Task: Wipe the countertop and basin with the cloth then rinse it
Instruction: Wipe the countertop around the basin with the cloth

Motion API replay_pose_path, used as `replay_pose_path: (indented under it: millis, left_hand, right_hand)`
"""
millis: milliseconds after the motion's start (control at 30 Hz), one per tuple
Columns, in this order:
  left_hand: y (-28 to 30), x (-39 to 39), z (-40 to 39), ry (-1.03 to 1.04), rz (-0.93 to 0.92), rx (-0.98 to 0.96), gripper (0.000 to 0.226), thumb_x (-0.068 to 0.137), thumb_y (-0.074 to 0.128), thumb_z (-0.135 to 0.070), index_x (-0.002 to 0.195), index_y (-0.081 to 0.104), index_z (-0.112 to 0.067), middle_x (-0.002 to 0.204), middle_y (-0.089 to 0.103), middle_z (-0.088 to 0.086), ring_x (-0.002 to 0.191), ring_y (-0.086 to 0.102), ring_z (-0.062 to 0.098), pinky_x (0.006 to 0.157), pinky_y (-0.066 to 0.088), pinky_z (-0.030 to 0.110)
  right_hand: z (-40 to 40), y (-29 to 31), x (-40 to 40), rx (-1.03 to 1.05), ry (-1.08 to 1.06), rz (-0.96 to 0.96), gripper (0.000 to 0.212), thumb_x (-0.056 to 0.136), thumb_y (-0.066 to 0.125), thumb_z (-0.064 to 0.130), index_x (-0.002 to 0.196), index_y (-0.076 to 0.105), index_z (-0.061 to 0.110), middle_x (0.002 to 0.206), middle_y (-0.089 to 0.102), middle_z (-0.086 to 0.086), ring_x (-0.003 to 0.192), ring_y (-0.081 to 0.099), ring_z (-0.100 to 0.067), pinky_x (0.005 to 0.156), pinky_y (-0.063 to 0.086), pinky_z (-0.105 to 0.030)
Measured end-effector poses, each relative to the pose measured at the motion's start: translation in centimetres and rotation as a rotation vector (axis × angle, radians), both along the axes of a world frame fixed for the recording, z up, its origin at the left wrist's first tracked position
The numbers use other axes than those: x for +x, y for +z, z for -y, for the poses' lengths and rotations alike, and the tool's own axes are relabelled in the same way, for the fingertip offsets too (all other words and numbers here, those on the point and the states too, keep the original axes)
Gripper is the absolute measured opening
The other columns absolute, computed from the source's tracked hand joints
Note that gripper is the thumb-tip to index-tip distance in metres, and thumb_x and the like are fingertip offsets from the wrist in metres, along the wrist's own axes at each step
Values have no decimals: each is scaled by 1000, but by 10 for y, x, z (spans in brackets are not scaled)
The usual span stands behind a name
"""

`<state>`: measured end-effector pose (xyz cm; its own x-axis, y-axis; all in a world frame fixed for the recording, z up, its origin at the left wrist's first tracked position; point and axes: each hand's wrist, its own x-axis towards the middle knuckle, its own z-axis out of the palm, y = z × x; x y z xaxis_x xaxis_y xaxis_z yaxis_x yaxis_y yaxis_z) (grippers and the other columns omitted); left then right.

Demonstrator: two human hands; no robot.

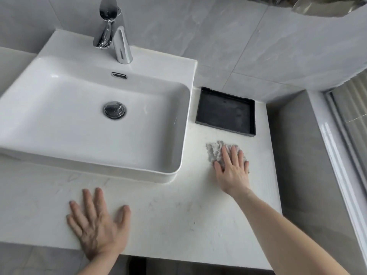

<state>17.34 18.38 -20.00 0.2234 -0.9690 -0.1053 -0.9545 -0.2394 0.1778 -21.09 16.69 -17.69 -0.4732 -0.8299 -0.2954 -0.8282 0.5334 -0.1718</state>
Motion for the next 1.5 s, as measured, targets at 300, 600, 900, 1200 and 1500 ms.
replay_pose_path:
  millis: [300, 600, 900, 1200, 1500]
  left_hand:
    - [1, -1, -1, 13, 31, -19, 94, 78, 36, -68, 158, 27, -20, 169, 12, 3, 156, -4, 33, 124, 3, 55]
    - [-2, -2, -1, 15, 32, -57, 90, 79, 36, -66, 158, 28, -23, 169, 14, 1, 156, -1, 31, 125, 3, 52]
    - [-2, -1, -2, 13, 27, -73, 90, 79, 36, -66, 158, 28, -23, 169, 13, 1, 156, -1, 31, 125, 3, 53]
    - [1, -1, -2, 14, 27, -63, 91, 78, 38, -66, 158, 29, -23, 169, 12, 1, 156, -1, 32, 125, 3, 53]
    - [-1, -2, -3, 9, 30, -78, 90, 79, 39, -66, 157, 29, -23, 169, 15, 1, 155, 1, 33, 125, 3, 53]
  right_hand:
    - [-1, 5, -34, 41, -41, -50, 68, 103, 23, 56, 164, 3, 35, 173, -7, -3, 158, -12, -34, 125, -5, -59]
    - [80, -9, 68, -59, 273, 53, 70, 102, 23, 57, 164, 0, 35, 172, -18, -4, 156, -22, -35, 124, -13, -59]
    - [20, -11, -27, -74, 123, -12, 69, 102, 19, 62, 163, -2, 40, 173, -14, 3, 158, -20, -25, 127, -11, -51]
    - [18, -10, -29, 4, -165, -17, 72, 98, 18, 59, 163, -3, 37, 173, -12, -1, 157, -17, -32, 124, -10, -58]
    - [28, -8, 96, -61, 329, 53, 69, 103, 17, 55, 165, -3, 32, 173, -13, 2, 157, -21, -32, 125, -15, -56]
